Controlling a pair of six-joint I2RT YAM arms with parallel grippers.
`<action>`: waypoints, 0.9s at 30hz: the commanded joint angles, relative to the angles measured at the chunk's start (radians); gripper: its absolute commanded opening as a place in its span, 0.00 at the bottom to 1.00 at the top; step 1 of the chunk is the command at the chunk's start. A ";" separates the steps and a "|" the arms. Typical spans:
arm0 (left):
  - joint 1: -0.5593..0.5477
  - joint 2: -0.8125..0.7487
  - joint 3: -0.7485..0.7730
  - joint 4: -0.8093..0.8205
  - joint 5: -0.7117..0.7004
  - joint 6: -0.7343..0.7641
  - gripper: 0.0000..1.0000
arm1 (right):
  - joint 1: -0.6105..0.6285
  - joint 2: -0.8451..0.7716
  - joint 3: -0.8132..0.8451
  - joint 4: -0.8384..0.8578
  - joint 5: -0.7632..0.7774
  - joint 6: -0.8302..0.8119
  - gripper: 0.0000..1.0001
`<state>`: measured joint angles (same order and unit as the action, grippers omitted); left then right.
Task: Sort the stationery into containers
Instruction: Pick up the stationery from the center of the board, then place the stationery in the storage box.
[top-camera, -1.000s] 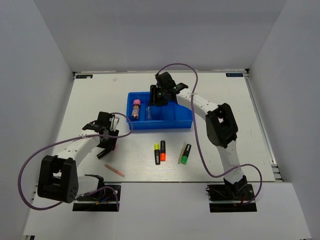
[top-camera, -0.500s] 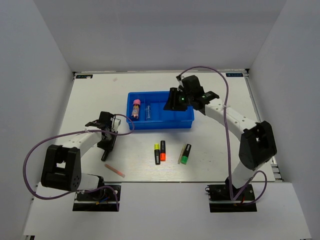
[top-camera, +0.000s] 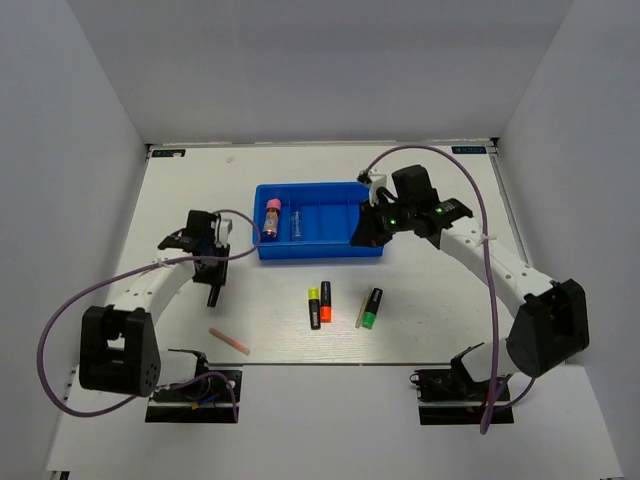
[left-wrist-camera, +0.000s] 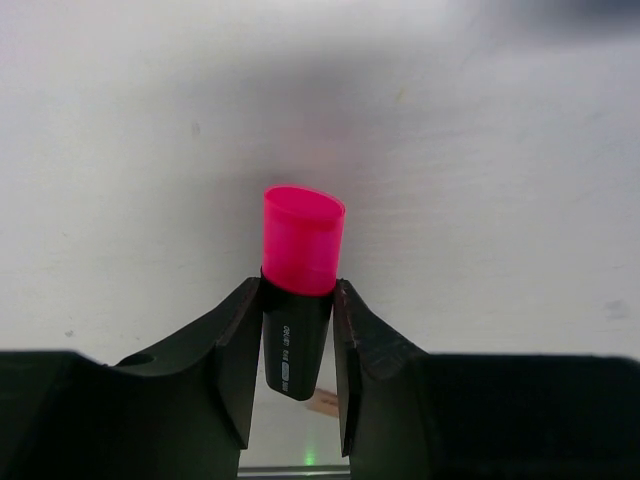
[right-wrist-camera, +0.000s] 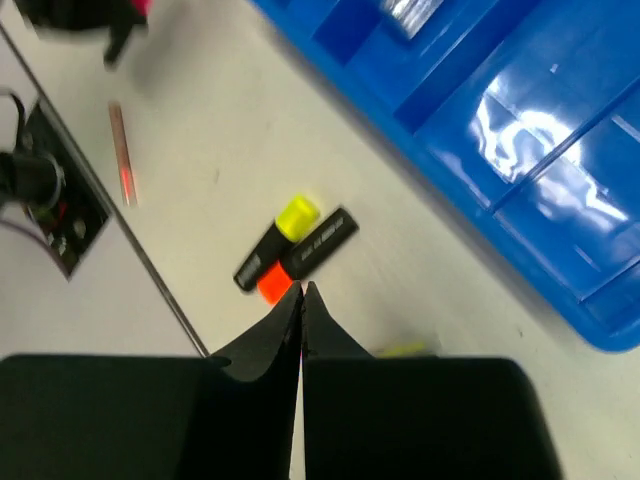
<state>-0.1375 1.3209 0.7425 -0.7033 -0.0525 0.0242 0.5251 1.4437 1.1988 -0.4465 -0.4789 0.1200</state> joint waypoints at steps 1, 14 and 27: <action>0.003 -0.104 0.133 0.002 0.094 -0.094 0.00 | -0.020 -0.060 -0.077 -0.089 -0.127 -0.206 0.00; -0.234 0.095 0.506 0.195 0.328 -0.355 0.00 | -0.080 -0.086 -0.133 -0.100 -0.156 -0.221 0.00; -0.366 0.552 0.831 0.416 0.407 -0.523 0.00 | -0.162 -0.164 -0.191 -0.084 -0.133 -0.207 0.02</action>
<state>-0.4904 1.8580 1.5146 -0.3595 0.3237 -0.4549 0.3794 1.3060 1.0168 -0.5499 -0.6048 -0.0853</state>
